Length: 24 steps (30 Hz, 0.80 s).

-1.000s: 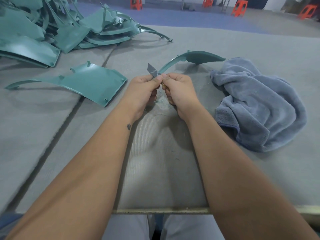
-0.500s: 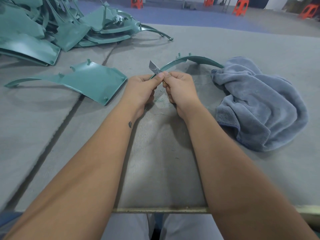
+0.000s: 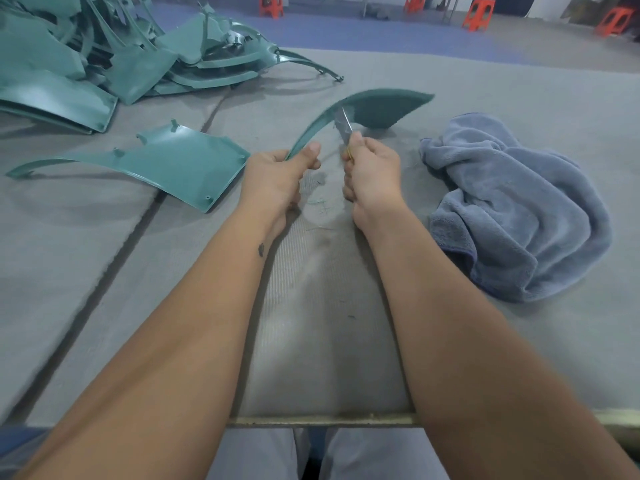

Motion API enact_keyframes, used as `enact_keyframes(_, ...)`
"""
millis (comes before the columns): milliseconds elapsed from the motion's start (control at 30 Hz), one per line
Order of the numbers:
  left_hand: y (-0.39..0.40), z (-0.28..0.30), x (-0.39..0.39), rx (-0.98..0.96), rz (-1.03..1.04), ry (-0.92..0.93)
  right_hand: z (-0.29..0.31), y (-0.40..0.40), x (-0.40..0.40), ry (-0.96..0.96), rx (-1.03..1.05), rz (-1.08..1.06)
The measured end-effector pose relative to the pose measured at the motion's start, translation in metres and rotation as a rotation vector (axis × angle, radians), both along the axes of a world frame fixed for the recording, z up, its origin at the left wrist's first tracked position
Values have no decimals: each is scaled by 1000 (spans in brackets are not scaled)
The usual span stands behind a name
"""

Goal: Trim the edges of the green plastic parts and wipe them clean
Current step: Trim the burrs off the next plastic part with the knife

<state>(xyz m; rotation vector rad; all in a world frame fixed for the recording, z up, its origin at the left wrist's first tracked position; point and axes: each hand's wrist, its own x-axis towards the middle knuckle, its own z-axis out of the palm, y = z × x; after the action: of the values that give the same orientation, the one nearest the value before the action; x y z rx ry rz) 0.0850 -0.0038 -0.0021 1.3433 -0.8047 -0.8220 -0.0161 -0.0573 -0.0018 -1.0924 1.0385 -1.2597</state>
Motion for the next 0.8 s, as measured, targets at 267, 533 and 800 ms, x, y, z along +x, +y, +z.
enact_keyframes(267, 9, 3, 15, 49, 15, -494, 0, -2, -9, -214, 32, 158)
enact_keyframes(533, 9, 1, 14, 72, -70, -745, -2, 4, -6, 136, -143, 403)
enact_keyframes(800, 4, 7, 6, 69, 11, -596, 1, 4, -8, 16, -138, 450)
